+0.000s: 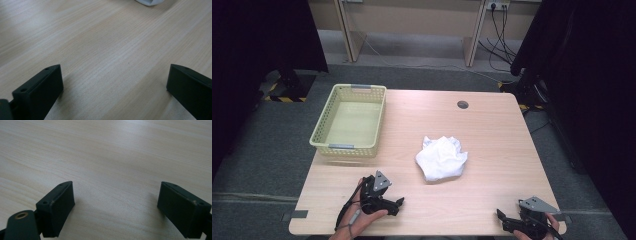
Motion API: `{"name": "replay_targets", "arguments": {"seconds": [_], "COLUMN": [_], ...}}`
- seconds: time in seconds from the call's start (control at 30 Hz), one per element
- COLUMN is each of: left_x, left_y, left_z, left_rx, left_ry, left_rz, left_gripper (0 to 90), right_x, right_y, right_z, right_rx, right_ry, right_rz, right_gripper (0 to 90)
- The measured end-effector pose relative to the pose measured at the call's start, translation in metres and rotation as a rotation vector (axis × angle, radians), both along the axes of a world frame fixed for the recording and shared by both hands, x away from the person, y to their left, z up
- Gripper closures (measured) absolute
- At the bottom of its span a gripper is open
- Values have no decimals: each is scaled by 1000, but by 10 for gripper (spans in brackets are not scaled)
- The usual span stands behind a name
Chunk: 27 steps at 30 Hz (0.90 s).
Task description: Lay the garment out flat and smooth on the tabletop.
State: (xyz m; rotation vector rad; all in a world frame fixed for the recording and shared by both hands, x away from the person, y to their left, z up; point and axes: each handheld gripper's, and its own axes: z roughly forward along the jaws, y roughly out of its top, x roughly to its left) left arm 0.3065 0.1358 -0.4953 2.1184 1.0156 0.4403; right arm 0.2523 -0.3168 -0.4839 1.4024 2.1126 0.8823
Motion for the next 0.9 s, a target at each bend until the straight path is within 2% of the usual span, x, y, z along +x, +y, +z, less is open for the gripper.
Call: {"name": "replay_targets", "arguments": {"seconds": [0.5,0.8,0.9], "left_x": [0,0,0], "left_y": [0,0,0], "left_z": [0,0,0], "left_rx": [0,0,0], "left_ry": [0,0,0], "left_rz": [0,0,0], "left_gripper": [0,0,0], "right_x": [0,2,5], "right_y": [-1,0,1], "right_z": [0,1,4], "right_rx": [1,-4,7], "right_ry": [-2,13,6], "right_rz": [12,12,19], "right_gripper": [144,145,152]}}
